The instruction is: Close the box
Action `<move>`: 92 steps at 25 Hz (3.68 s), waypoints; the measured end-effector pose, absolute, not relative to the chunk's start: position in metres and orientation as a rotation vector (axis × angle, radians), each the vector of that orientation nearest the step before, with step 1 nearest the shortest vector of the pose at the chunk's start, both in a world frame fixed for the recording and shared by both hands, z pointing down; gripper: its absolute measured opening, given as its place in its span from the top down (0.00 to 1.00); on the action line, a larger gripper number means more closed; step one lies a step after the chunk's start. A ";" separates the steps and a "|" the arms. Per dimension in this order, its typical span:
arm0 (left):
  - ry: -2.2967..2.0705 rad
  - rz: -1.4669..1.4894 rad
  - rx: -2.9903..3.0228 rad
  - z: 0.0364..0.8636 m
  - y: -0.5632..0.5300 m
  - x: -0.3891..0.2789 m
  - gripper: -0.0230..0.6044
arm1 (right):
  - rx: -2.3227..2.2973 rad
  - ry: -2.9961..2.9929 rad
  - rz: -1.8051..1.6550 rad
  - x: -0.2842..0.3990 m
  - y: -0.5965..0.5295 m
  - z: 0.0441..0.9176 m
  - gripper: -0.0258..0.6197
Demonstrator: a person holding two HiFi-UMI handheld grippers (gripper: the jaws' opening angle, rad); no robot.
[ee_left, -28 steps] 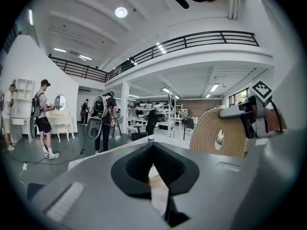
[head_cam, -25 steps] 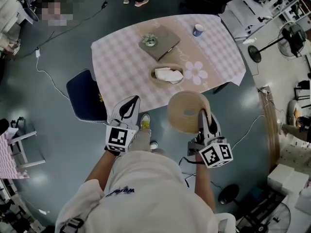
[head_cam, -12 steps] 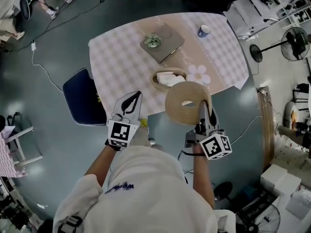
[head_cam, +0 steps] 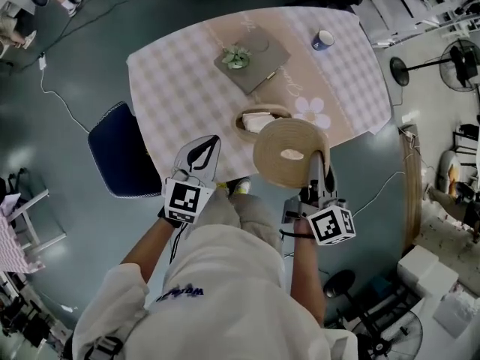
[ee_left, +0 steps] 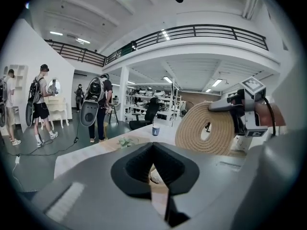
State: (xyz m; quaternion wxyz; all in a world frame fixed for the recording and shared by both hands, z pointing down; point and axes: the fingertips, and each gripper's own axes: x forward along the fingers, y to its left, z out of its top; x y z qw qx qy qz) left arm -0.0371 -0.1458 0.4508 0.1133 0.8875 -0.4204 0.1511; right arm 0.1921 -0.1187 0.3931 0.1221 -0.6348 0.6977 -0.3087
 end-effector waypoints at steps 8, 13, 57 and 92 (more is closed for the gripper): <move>-1.275 0.479 2.596 0.488 -0.177 -0.027 0.96 | -1.836 1.937 -0.961 0.191 -0.156 0.455 0.87; -1.315 0.471 2.557 0.510 -0.206 -0.016 0.96 | -1.845 1.902 -0.986 0.203 -0.177 0.475 0.87; -1.354 0.555 2.486 0.575 -0.211 -0.017 0.96 | -1.906 2.017 -1.178 0.178 -0.206 0.600 0.85; -1.359 0.698 2.463 0.600 -0.202 -0.024 0.96 | -2.230 2.575 -0.929 0.184 -0.209 0.629 0.73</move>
